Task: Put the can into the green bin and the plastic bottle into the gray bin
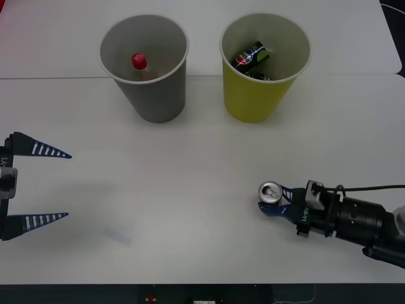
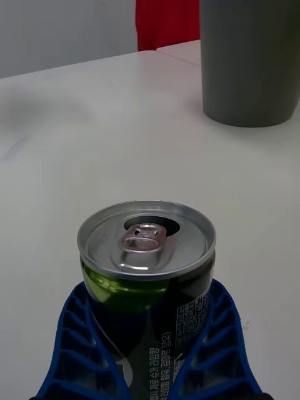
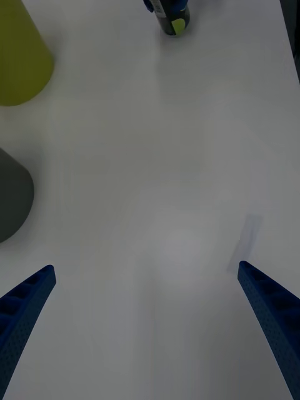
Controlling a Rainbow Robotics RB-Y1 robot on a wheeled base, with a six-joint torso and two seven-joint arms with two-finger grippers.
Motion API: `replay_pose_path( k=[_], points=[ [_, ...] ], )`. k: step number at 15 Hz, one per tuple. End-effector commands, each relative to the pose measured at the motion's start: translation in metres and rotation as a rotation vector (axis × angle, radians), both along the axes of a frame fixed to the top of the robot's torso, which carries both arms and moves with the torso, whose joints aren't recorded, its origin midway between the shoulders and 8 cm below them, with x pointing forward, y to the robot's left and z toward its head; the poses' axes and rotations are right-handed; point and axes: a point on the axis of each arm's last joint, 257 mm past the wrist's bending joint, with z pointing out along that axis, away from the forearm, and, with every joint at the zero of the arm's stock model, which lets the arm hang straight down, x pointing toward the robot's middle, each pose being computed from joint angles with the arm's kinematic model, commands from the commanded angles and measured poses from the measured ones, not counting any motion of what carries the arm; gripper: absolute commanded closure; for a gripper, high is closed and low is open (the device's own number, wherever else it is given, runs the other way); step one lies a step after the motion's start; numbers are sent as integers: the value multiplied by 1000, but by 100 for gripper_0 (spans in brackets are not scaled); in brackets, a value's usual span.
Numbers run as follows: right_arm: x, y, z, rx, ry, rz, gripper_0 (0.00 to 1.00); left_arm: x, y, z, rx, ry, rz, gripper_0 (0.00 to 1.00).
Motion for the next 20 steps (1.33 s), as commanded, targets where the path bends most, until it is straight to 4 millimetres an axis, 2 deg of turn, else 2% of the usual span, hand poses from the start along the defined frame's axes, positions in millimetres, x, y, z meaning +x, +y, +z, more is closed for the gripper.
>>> replay_pose_path(
  k=[1,6,12,20],
  points=[
    [-5,0,12,1,42,19,100,0,0,0,0,0,0,0],
    [-25,1,45,36,187,24,100,0,0,0,0,0,0,0],
    [-37,-3,94,44,328,-111,100,0,0,0,0,0,0,0],
    [-40,-40,165,-35,464,-351,100,0,0,0,0,0,0,0]
  ],
)
